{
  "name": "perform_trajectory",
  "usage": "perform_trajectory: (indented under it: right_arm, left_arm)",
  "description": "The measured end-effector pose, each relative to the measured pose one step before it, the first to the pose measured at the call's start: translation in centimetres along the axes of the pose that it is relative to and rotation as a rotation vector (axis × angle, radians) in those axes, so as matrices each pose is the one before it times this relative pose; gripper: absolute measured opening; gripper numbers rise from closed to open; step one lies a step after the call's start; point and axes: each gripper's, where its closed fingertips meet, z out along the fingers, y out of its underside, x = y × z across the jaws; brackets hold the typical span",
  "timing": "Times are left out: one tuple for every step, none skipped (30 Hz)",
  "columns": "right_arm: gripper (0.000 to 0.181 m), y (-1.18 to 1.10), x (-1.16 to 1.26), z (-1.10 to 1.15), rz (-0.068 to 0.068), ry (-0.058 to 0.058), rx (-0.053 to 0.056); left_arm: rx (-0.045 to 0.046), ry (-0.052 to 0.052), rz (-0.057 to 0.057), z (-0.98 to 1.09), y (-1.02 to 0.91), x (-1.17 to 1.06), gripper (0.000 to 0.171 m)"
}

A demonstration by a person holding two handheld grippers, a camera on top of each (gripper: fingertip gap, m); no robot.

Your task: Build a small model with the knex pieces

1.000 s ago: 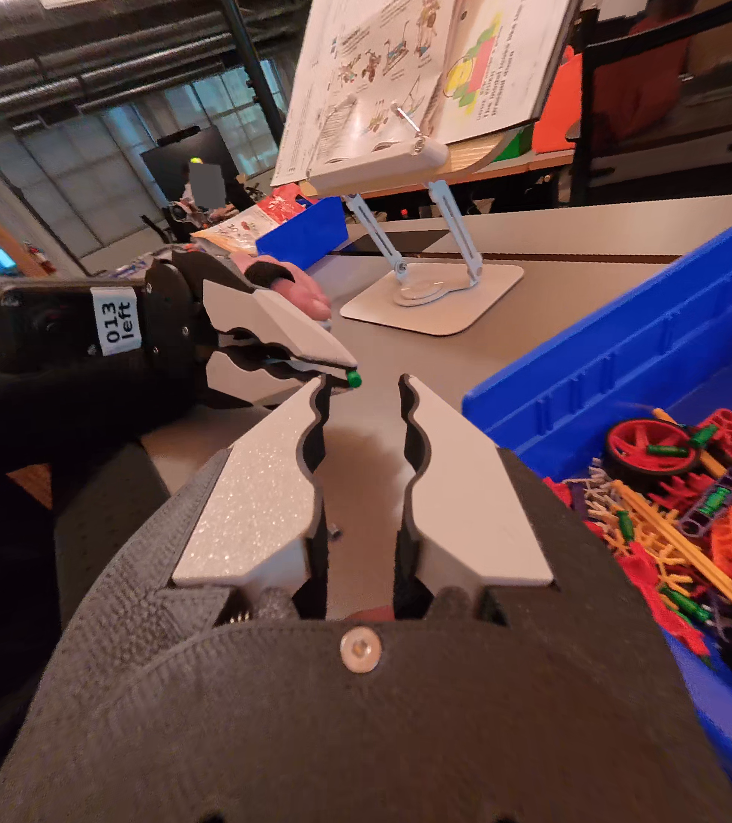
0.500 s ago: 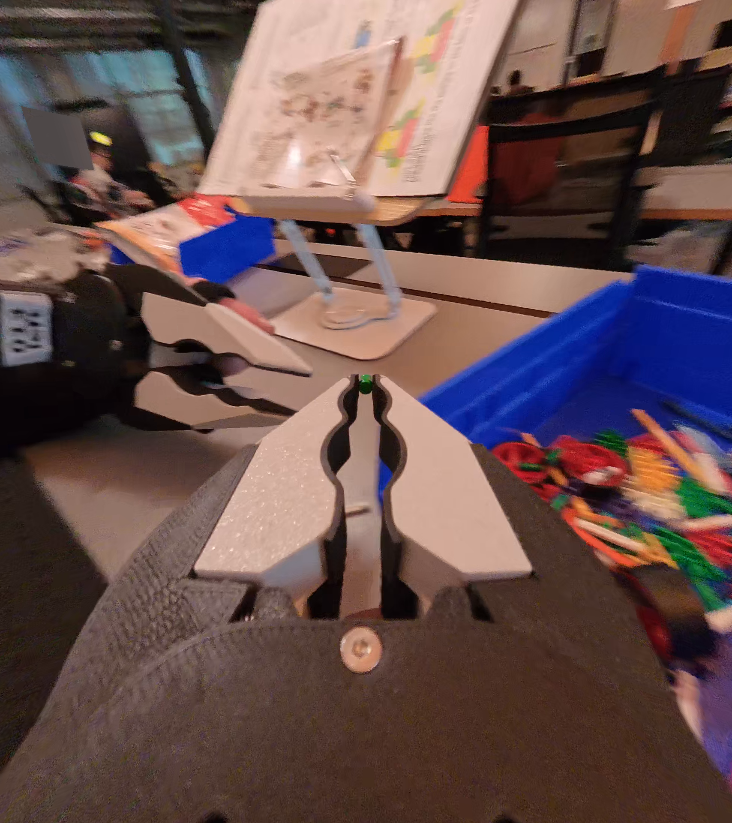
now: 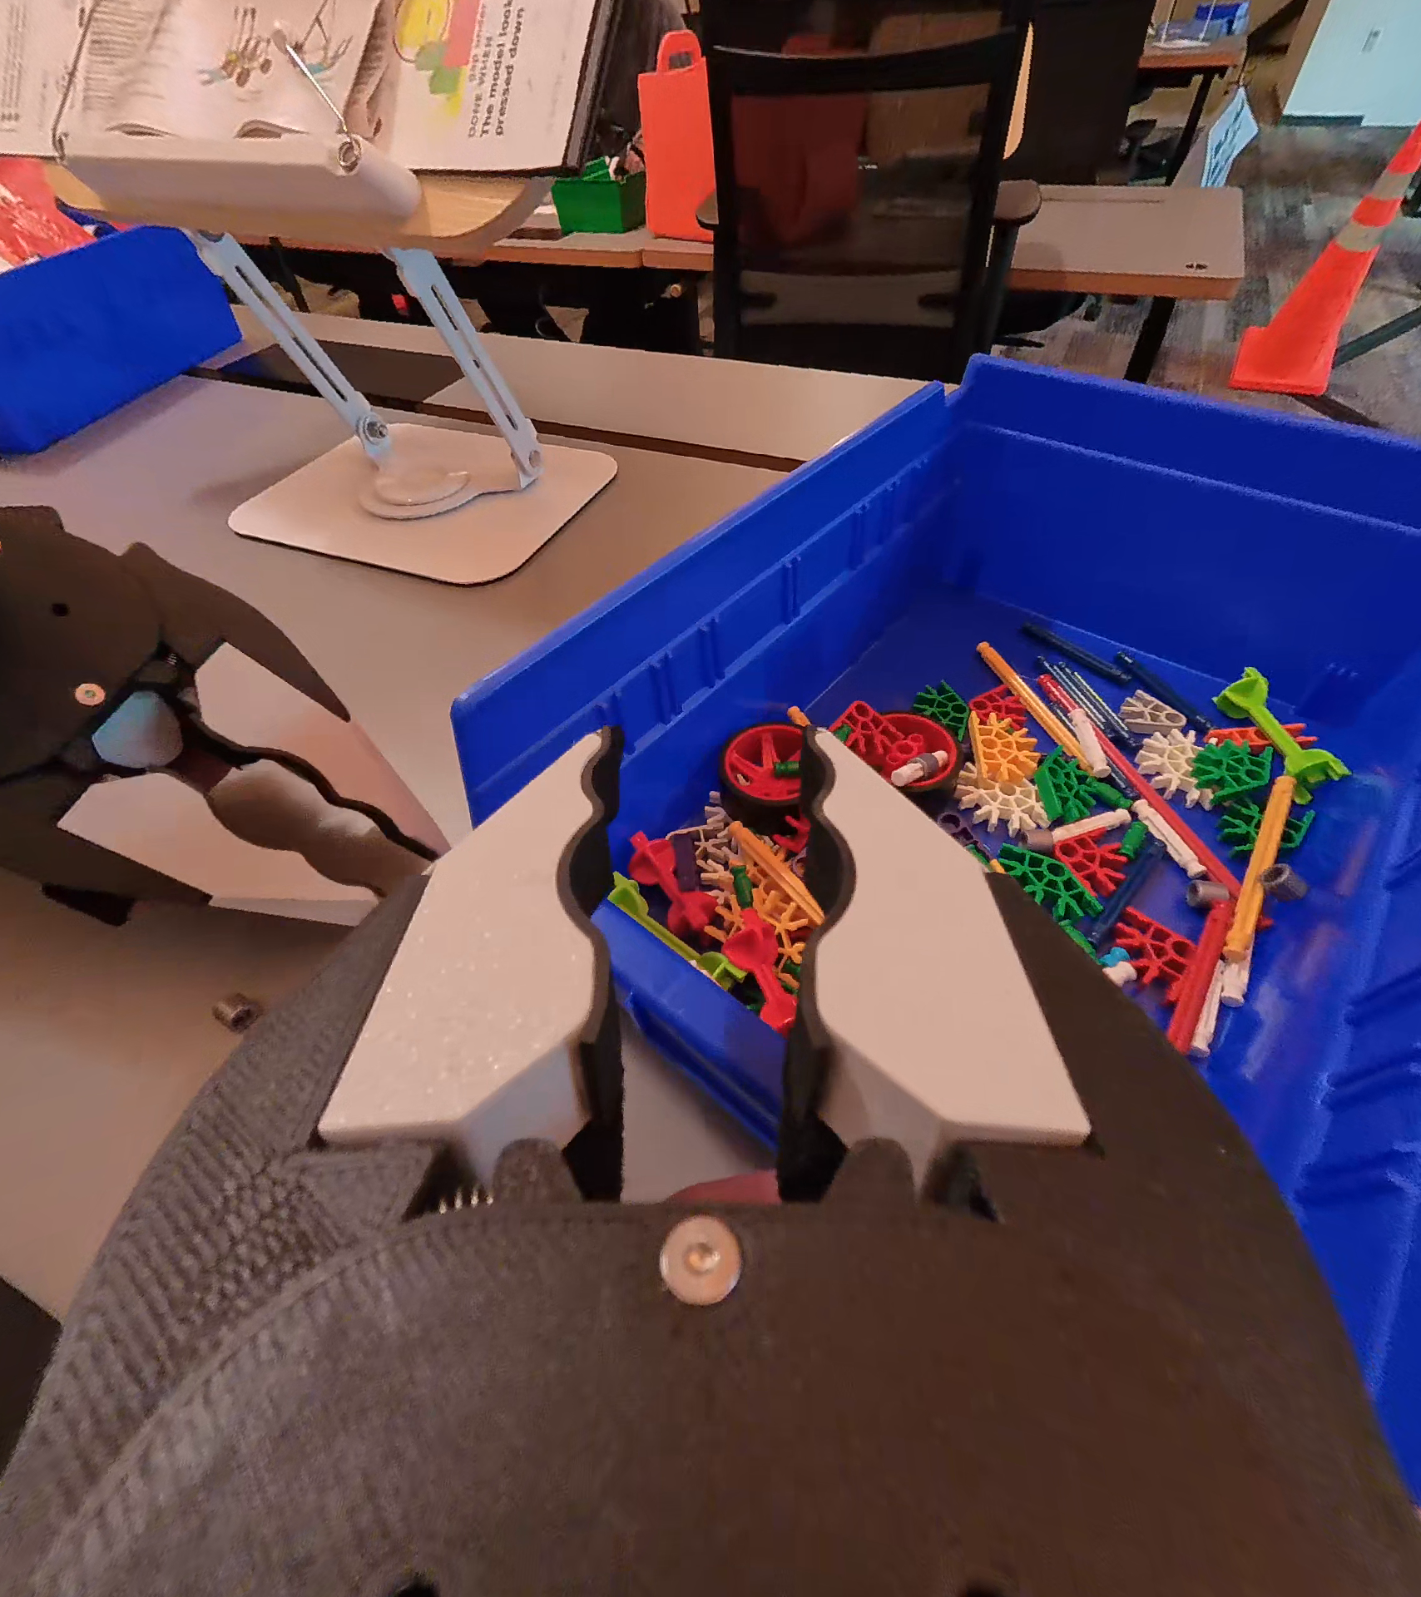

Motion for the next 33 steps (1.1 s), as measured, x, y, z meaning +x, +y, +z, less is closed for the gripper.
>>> perform_trajectory:
  right_arm:
    - [0.04,0.032,-0.015,-0.008,0.0003,-0.0006,0.0002]
    - [0.04,0.008,-0.016,-0.019,0.0001,-0.0002,0.0016]
    - [0.04,0.002,-0.047,-0.04,-0.0003,-0.0008,0.0011]
    - [0.039,0.005,-0.078,-0.058,-0.0004,-0.0012,0.0006]
    - [0.039,-0.027,-0.143,-0.075,0.0,-0.0034,0.003]
    - [0.039,-0.079,-0.304,-0.099,-0.0006,-0.0096,0.0058]
    - [0.038,-0.075,-0.437,-0.102,-0.0026,-0.015,0.004]
    - [0.037,-0.057,-0.558,-0.092,-0.003,-0.0205,0.0017]
    - [0.037,-0.058,-0.76,-0.065,0.0004,-0.0315,0.0021]
    - [0.036,-0.03,-0.882,-0.049,0.0067,-0.0398,0.0008]
    - [0.037,-0.014,-0.889,-0.002,0.0103,-0.0395,0.0011]
    - [0.037,-0.037,-0.878,0.033,0.0097,-0.0386,0.0027]
    - [0.035,0.011,-0.948,0.106,0.0105,-0.0438,-0.0008]
    - [0.037,0.067,-0.956,0.168,0.0123,-0.0466,-0.0044]
    - [0.037,-0.01,-0.858,0.21,0.0122,-0.0406,0.0015]
    - [0.036,-0.095,-0.699,0.23,0.0116,-0.0326,0.008]
    - [0.034,-0.047,-0.591,0.253,0.0102,-0.0273,0.0047]
    - [0.032,-0.001,-0.467,0.245,0.0071,-0.0199,0.0017]
    - [0.03,0.051,-0.369,0.264,0.005,-0.0143,0.0]
    - [0.028,0.048,-0.368,0.255,0.0044,-0.0148,0.0005]
    - [0.026,-0.002,-0.36,0.243,0.0049,-0.0147,0.0037]
    - [0.026,0.016,-0.32,0.241,0.0058,-0.0124,0.0014]
    - [0.024,0.113,-0.221,0.227,0.0019,-0.0069,-0.0058]
    - [0.021,0.095,-0.165,0.155,-0.0028,-0.0019,-0.0054]
    - [0.015,0.007,-0.145,0.081,-0.0052,0.0001,-0.001]
    - [0.009,-0.108,-0.157,0.028,-0.0058,-0.0005,0.0041]
    - [0.005,-0.195,-0.179,-0.006,-0.0027,-0.0025,0.0066]
    - [0.005,-0.158,-0.158,0.019,-0.0062,0.001,0.0011]
    - [0.004,-0.134,-0.083,0.034,-0.0173,0.0082,0.0001]
    - [0.004,-0.213,-0.012,-0.009,-0.0217,0.0126,0.0035]
    - [0.004,-0.296,0.175,-0.107,-0.0171,0.0191,0.0046]
    - [0.004,-0.34,0.516,-0.232,-0.0156,0.0319,0.0043]
    - [0.004,-0.303,0.905,-0.351,-0.0194,0.0477,0.0024]
  left_arm:
    - [-0.00146,0.0163,-0.0242,0.088,-0.05,0.112,0.013]
    - [0.00467,0.0077,-0.0056,0.12,-0.082,0.047,0.01]
    - [0.01003,-0.005,0.0038,0.165,-0.091,-0.062,0.006]
    - [0.01119,-0.0021,0.0041,0.122,-0.094,0.039,0.003]
    - [0.00625,-0.0125,0.0184,0.027,-0.073,-0.076,0.003]
    - [0.00174,-0.0141,0.0253,-0.008,-0.022,-0.025,0.003]
    - [0.00226,-0.0137,0.0211,-0.02,-0.04,-0.033,0.003]
    - [0.01609,-0.0262,0.0276,-0.118,-0.189,-0.212,0.003]
    - [0.02786,-0.0193,0.0371,-0.293,-0.427,-0.104,0.003]
    - [0.03721,-0.0105,0.035,-0.492,-0.645,0.014,0.003]
    - [0.02715,-0.0385,0.0133,-0.616,-0.614,-0.531,0.003]
    - [0.04712,-0.0264,0.0351,-0.761,-0.939,-0.314,0.003]
    - [0.06228,-0.0287,0.0561,-0.865,-1.16,-0.254,0.003]
    - [0.01381,-0.0799,0.0401,-0.722,-0.543,-1.101,0.003]
    - [0.01523,-0.0566,0.0547,-0.655,-0.5,-0.703,0.003]
    - [0.04187,-0.0352,0.0522,-0.708,-0.875,-0.319,0.004]
    - [0.03619,-0.0332,0.0367,-0.642,-0.79,-0.3,0.003]
    - [-0.00446,-0.0356,0.0251,-0.399,-0.213,-0.398,0.003]
    - [0.00744,-0.0205,0.0319,-0.365,-0.36,-0.086,0.003]
    - [0.02303,-0.001,0.0122,-0.357,-0.588,0.147,0.003]
    - [0.0058,0.0156,-0.0032,-0.19,-0.299,0.339,0.003]
    - [0.00089,-0.0007,0.003,-0.111,-0.157,0.104,0.003]
    - [0.0224,-0.0194,0.0102,-0.196,-0.367,-0.165,0.003]
    - [0.00286,-0.0059,0.0029,-0.112,-0.053,-0.059,0.003]
    - [-0.00485,0.0031,-0.0031,-0.004,0.15,0.031,0.003]
    - [0.01264,-0.004,-0.0048,-0.135,-0.107,-0.078,0.003]
    - [0.01477,-0.0105,0.0036,-0.166,-0.154,-0.138,0.003]
    - [0.00473,-0.0057,0.0044,-0.109,-0.082,-0.041,0.003]
    - [-0.00236,-0.0022,0.0056,-0.064,-0.014,-0.032,0.003]
    - [0.00322,-0.0123,0.0081,-0.078,-0.057,-0.216,0.003]
    - [0.00722,-0.0119,-0.0029,-0.085,-0.083,-0.276,0.003]
    - [-0.0053,-0.0039,-0.0167,-0.05,0.134,-0.222,0.004]
    - [-0.02344,0.0209,-0.014,0.028,0.469,0.119,0.006]
